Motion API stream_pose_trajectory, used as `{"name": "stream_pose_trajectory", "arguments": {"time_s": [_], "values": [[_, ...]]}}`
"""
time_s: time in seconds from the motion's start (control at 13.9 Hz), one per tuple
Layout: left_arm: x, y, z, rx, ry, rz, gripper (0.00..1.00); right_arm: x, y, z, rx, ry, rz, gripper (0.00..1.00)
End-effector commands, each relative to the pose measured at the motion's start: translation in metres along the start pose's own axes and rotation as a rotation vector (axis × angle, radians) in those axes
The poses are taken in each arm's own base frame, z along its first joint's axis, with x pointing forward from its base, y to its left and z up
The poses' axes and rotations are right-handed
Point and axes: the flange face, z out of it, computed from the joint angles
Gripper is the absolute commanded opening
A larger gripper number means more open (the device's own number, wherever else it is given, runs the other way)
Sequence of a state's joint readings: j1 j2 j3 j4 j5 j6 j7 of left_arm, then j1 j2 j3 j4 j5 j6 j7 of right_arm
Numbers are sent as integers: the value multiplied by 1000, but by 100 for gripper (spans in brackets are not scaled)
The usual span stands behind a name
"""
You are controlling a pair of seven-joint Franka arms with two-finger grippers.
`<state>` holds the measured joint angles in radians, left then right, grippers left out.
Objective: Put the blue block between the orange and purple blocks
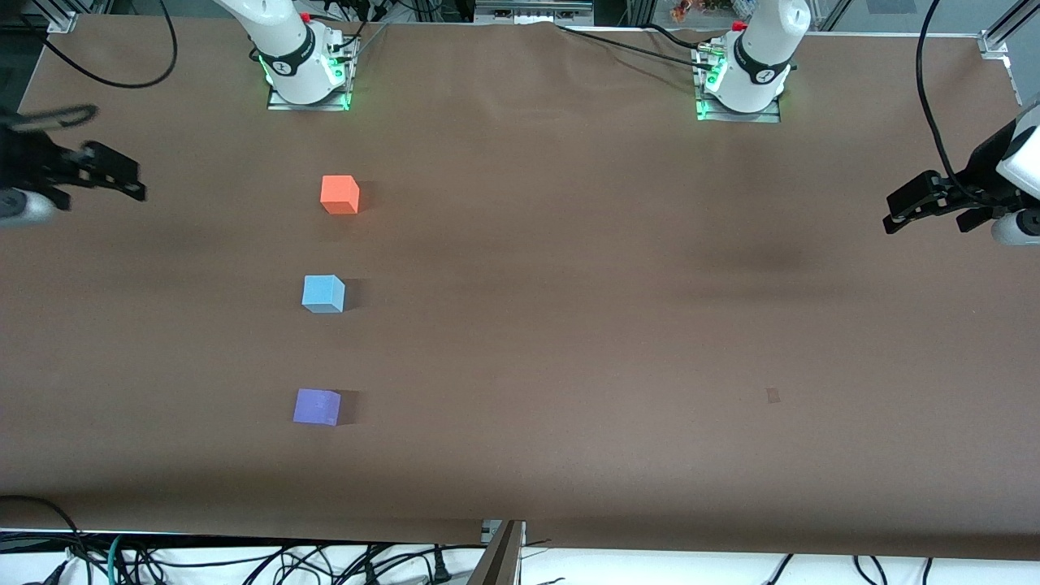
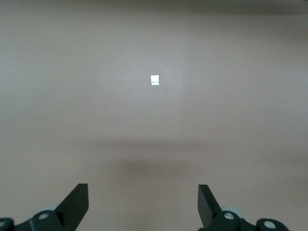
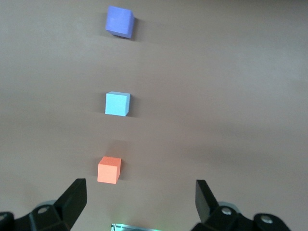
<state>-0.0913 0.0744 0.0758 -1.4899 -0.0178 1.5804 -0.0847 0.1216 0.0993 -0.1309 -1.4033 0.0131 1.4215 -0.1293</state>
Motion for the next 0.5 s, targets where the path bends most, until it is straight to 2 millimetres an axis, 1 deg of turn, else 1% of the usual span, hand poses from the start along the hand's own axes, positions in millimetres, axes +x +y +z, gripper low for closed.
{"name": "stream_pose_trajectory", "arguments": {"time_s": [0.0, 0.07, 0.14, 0.22, 0.43], "values": [[0, -7, 2, 2, -36, -4, 100, -12, 15, 11, 0, -19, 13, 100], [0, -7, 3, 3, -42, -4, 100, -11, 12, 14, 4, -26, 9, 100], [-1, -11, 4, 3, -52, -10, 100, -9, -5, 13, -2, -21, -10, 100], [-1, -12, 6, 4, -62, -12, 100, -8, -14, 11, -8, -16, -17, 100], [-1, -12, 7, 4, -63, -13, 100, -7, -24, 12, -14, -19, 23, 100]]}}
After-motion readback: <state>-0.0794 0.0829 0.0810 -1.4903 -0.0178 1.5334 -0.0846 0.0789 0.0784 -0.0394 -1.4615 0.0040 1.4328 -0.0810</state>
